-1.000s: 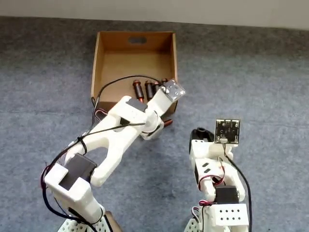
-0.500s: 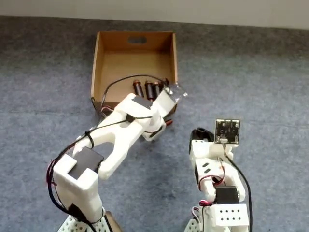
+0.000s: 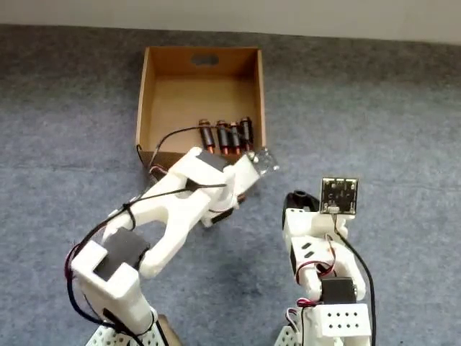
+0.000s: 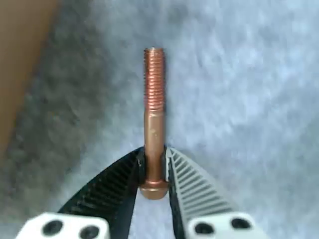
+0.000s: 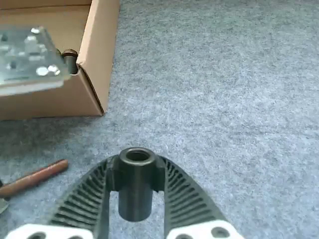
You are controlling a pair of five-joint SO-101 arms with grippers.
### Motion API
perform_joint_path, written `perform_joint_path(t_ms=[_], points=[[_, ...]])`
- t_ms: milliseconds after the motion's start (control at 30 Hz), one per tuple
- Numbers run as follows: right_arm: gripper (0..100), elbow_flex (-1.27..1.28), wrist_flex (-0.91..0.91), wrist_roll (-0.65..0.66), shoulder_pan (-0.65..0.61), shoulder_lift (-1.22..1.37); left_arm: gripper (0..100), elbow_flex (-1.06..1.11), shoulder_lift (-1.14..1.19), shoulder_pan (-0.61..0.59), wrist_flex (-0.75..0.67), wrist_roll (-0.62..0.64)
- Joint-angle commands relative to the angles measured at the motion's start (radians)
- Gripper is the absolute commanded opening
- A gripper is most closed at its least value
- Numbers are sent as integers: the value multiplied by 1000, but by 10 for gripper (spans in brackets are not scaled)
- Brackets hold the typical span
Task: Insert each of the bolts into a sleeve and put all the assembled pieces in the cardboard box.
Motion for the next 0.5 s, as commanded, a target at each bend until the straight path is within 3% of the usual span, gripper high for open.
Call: perform_joint_path(t_ms=[0, 200, 367, 467], points=[[5, -10, -18, -9, 10, -13, 8, 156, -183, -4, 32, -123], [5, -10, -18, -9, 10, -13, 8, 372, -397, -47, 32, -405], [5, -10, -16, -9, 10, -13, 14, 372, -440, -70, 32, -385], [5, -10, -16, -9, 10, -13, 88, 372, -438, -71, 32, -382]])
